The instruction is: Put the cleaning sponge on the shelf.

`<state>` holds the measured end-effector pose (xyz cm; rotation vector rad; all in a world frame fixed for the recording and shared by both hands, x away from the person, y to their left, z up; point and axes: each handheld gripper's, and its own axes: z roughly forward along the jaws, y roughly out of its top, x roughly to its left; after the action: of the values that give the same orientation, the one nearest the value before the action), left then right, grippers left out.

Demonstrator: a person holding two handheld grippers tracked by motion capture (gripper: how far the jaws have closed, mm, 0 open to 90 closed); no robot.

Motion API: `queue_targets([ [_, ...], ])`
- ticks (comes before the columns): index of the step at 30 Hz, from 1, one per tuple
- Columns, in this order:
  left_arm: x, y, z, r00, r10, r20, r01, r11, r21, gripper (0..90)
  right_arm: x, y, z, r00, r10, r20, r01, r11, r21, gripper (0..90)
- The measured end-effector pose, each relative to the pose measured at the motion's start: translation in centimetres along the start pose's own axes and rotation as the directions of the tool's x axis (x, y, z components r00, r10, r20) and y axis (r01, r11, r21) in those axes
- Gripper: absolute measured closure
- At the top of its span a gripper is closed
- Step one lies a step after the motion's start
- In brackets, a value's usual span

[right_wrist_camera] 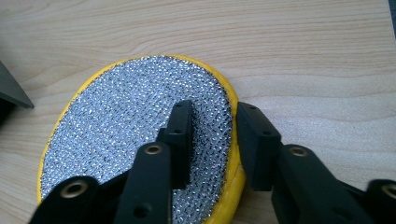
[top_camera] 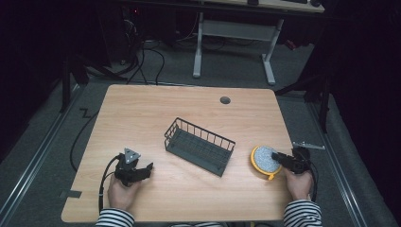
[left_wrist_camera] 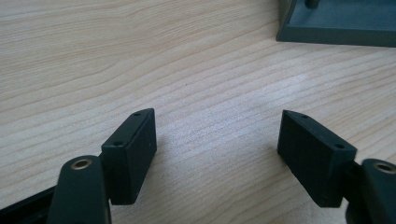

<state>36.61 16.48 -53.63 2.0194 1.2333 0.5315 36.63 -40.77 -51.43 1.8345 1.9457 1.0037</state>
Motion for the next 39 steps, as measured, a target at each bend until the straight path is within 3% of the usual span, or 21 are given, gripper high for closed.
queue_targets([
  [6, 0.0, 0.0, 0.0, 1.0000, 0.000, 0.001, 0.000, 1.0000, 0.001, 28.4, 0.8, 0.3, -0.1, 0.9972, -0.063, 0.040, 0.063, 0.998, 0.021, 78.6],
  [12, 0.0, 0.0, 0.0, 1.0000, -0.001, 0.001, 0.001, 1.0000, 0.000, 28.3, 1.1, 0.6, -0.2, 0.9960, -0.081, 0.040, 0.079, 0.996, 0.030, 79.9],
  [14, 0.0, 0.0, 0.0, 1.0000, 0.001, -0.001, -0.001, 1.0000, -0.001, 28.1, 1.6, 0.6, -0.4, 0.9918, -0.115, 0.055, 0.115, 0.993, 0.015, 80.0],
  [19, -0.1, 0.0, 0.1, 1.0000, 0.003, 0.001, -0.003, 1.0000, 0.000, 27.7, 2.0, 1.0, -0.8, 0.9930, -0.116, 0.023, 0.116, 0.993, 0.000, 80.0],
  [30, 0.0, 0.0, 0.0, 1.0000, 0.004, 0.003, -0.004, 1.0000, 0.001, 27.4, 3.3, 2.7, -2.7, 0.9878, -0.155, -0.002, 0.155, 0.987, -0.031, 79.9],
  [39, 0.0, 0.0, 0.1, 1.0000, 0.002, 0.006, -0.002, 1.0000, 0.000, 27.2, 4.8, 3.5, -3.7, 0.9771, -0.212, -0.009, 0.212, 0.976, -0.042, 79.7],
])
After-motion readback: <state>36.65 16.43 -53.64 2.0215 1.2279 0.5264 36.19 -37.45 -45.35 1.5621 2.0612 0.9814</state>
